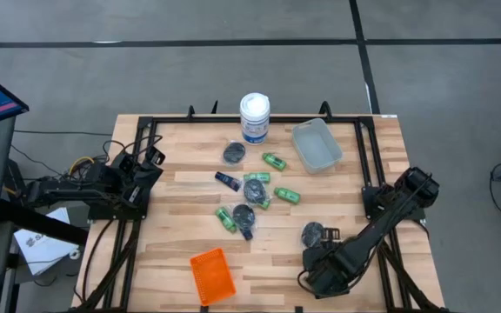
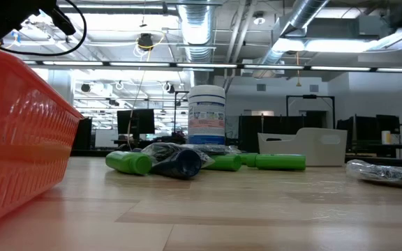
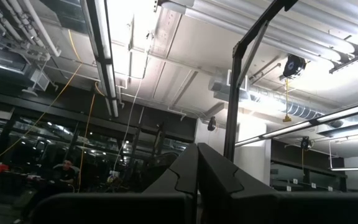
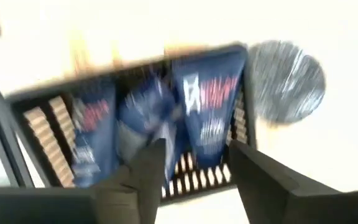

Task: Pick & Place Travel size toiletries
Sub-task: Put the blue shave cream into the black basket

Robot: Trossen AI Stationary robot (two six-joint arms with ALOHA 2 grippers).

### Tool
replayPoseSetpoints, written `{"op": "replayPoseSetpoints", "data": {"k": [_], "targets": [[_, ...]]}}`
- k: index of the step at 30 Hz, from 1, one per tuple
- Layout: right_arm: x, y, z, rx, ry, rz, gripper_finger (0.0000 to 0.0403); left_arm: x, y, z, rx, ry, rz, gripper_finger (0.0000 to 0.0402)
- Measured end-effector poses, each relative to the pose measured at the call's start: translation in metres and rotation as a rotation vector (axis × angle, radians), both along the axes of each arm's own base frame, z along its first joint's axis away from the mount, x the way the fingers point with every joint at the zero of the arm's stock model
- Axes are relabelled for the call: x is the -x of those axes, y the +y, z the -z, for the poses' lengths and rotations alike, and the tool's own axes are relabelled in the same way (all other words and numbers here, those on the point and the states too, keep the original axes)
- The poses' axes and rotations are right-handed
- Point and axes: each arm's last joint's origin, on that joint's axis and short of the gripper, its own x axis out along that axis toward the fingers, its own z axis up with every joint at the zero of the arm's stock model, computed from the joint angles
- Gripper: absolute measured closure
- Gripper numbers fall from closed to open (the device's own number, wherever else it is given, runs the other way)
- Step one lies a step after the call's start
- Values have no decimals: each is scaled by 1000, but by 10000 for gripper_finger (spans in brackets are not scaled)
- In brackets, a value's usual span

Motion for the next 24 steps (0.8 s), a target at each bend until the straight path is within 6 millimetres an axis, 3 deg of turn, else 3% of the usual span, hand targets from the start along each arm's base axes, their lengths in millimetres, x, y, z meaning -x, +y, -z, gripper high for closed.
{"op": "replayPoseSetpoints", "data": {"k": [9, 16, 24], "targets": [[-14, -8, -4, 32, -68, -11, 394, 0, 0, 0, 3, 0, 2, 401], [-20, -13, -3, 59, -98, 18, 383, 0, 0, 0, 12, 1, 11, 401], [-25, 1, 33, 87, 3, -4, 394, 0, 0, 0, 23, 3, 20, 401]]}}
